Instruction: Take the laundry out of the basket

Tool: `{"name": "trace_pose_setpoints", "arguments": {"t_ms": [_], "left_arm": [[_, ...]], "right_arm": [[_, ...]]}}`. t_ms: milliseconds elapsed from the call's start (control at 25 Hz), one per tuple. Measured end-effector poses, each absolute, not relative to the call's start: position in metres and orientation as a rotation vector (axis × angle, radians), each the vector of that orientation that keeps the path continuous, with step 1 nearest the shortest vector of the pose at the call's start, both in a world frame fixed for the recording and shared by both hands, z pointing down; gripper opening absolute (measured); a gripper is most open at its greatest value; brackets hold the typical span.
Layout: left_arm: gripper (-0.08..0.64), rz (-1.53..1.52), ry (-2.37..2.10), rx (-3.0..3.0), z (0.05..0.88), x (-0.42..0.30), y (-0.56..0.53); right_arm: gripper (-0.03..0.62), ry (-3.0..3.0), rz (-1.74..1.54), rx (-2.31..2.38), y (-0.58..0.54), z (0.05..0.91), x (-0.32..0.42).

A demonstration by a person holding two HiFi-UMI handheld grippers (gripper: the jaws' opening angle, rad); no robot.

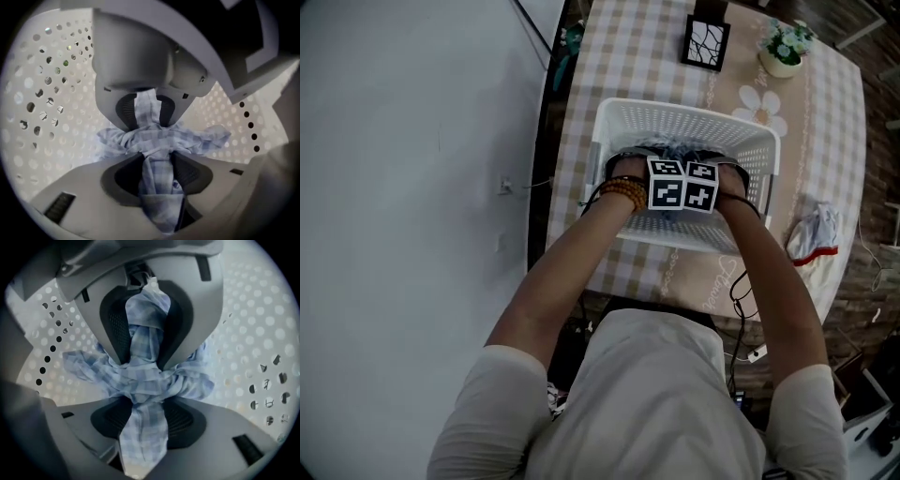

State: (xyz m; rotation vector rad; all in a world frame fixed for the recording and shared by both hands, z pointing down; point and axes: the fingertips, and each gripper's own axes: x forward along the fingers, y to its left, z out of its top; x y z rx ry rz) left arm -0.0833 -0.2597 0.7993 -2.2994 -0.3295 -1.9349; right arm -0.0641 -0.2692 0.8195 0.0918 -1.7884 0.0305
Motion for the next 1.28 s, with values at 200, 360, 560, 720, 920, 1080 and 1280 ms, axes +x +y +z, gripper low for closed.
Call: {"name": "trace_pose_setpoints", "arguments": {"t_ms": [200,360,560,720,920,1080,1280], "left_arm": [[0.221,-1.941,-0.342,-2.311,0.802,-0.081,-0.257],[0.152,-1.957,-0.297,-2.363,0.799,-0.082,-0.256],[0.097,-2.011,-0.233,-2.406,0.781,-0.083,-0.261],[0.092,-2.029,-0.161,-2.449,0.755,-0.081,-0.266],[0.091,-2.014,-0.067,-2.447,0.714,-0.078,-0.270],[0.091,-1.984,-0.008,-2.408,0.675,-0.078,-0.274],[0.091,-1.931,0.060,-2.381,0.620,-0.075,-0.279]], "right_arm": [[0.221,-1.814,0.042,0.106,-0.267,0.820,-0.064],[0.139,-1.823,0.035,0.125,-0.266,0.819,-0.067],[0.060,-1.853,0.063,0.133,-0.270,0.803,-0.068],[0.057,-1.897,0.077,0.208,-0.280,0.775,-0.068],[0.057,-1.927,0.046,0.287,-0.287,0.729,-0.067],[0.055,-1.931,-0.018,0.326,-0.292,0.687,-0.066],[0.057,-1.942,-0.085,0.376,-0.297,0.628,-0.063]]}}
